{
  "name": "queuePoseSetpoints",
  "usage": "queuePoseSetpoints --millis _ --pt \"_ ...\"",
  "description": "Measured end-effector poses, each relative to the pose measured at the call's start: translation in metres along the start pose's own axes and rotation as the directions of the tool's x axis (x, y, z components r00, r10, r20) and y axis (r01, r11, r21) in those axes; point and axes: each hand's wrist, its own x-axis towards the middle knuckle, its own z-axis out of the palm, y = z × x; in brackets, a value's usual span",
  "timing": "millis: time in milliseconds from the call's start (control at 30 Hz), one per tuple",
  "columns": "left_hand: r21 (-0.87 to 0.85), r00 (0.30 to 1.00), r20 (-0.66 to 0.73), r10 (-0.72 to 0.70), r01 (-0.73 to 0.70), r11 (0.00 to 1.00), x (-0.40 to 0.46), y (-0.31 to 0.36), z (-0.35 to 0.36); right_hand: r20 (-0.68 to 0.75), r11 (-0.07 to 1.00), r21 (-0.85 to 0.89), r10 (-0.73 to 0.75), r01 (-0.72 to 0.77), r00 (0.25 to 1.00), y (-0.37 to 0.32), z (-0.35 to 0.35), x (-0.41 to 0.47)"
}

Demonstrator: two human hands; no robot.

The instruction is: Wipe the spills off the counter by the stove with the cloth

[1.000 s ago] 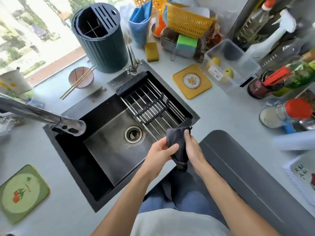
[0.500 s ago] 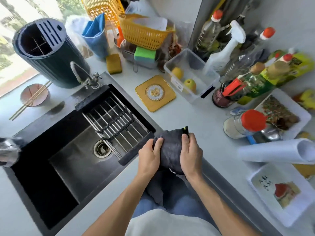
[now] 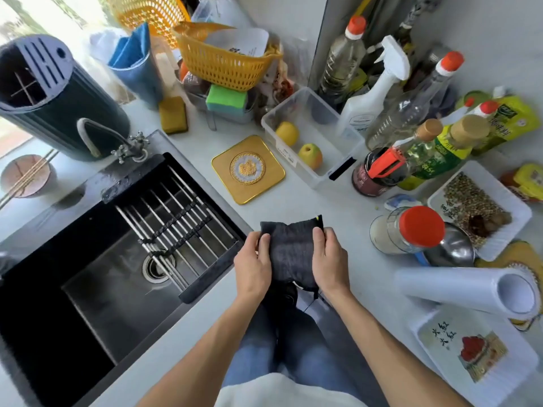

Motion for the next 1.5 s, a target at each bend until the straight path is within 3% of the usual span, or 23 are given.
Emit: queuePoseSetpoints --millis 267,367,467,567,633,700,767,933,1067,1200,1300,1367,1500 --pt "0.084 0.98 0.119 -0.157 0.147 0.986 0.063 0.005 0.018 0.021 0.989 -0.144 0.019 -0.016 1.0 0.015 0.016 0.05" --pt "0.18 0.985 0.09 -0.15 0.132 0.975 0.075 0.011 0.02 0.038 0.983 -0.184 0.025 -0.018 0.999 0.019 0.022 0.061" --pt "0.346 0.996 0.083 -0.045 0.014 0.938 0.076 0.009 0.02 0.002 0.978 -0.205 -0.022 0.022 1.0 0.021 0.023 0.061" --pt "0.541 0.973 0.175 0.153 -0.225 0.81 0.068 0.002 0.021 -0.012 0.913 -0.349 -0.231 0.212 0.973 0.024 0.025 0.053" --pt "0.589 0.888 0.338 0.312 -0.458 0.666 0.067 -0.005 0.022 0.094 0.816 -0.448 -0.362 0.364 0.928 0.027 0.031 0.051" --pt "0.577 0.8 0.503 0.328 -0.593 0.562 0.069 -0.015 0.023 0.231 0.744 -0.511 -0.363 0.431 0.902 0.03 0.041 0.049" --pt "0.605 0.777 0.575 0.256 -0.614 0.507 0.071 -0.027 0.021 0.31 0.684 -0.584 -0.31 0.437 0.899 0.039 0.048 0.05" --pt "0.681 0.786 0.58 0.215 -0.612 0.403 0.071 -0.046 0.023 0.38 0.53 -0.682 -0.333 0.504 0.863 0.063 0.036 0.064" --pt "0.699 0.792 0.582 0.185 -0.603 0.383 0.071 -0.048 0.025 0.386 0.516 -0.692 -0.325 0.504 0.863 0.067 0.035 0.069" --pt "0.663 0.771 0.625 0.127 -0.609 0.435 0.076 -0.032 0.016 0.429 0.558 -0.661 -0.268 0.502 0.863 0.055 0.03 0.067" --pt "0.549 0.762 0.631 0.144 -0.57 0.611 0.076 -0.017 0.002 0.454 0.612 -0.614 -0.241 0.498 0.857 0.051 0.02 0.056" --pt "0.508 0.816 0.558 0.149 -0.478 0.717 0.081 -0.002 -0.011 0.442 0.696 -0.543 -0.238 0.469 0.865 0.044 0.006 0.05" --pt "0.468 0.9 0.408 0.15 -0.348 0.813 0.055 0.004 -0.048 0.35 0.844 -0.434 -0.163 0.314 0.923 0.044 -0.028 0.011"
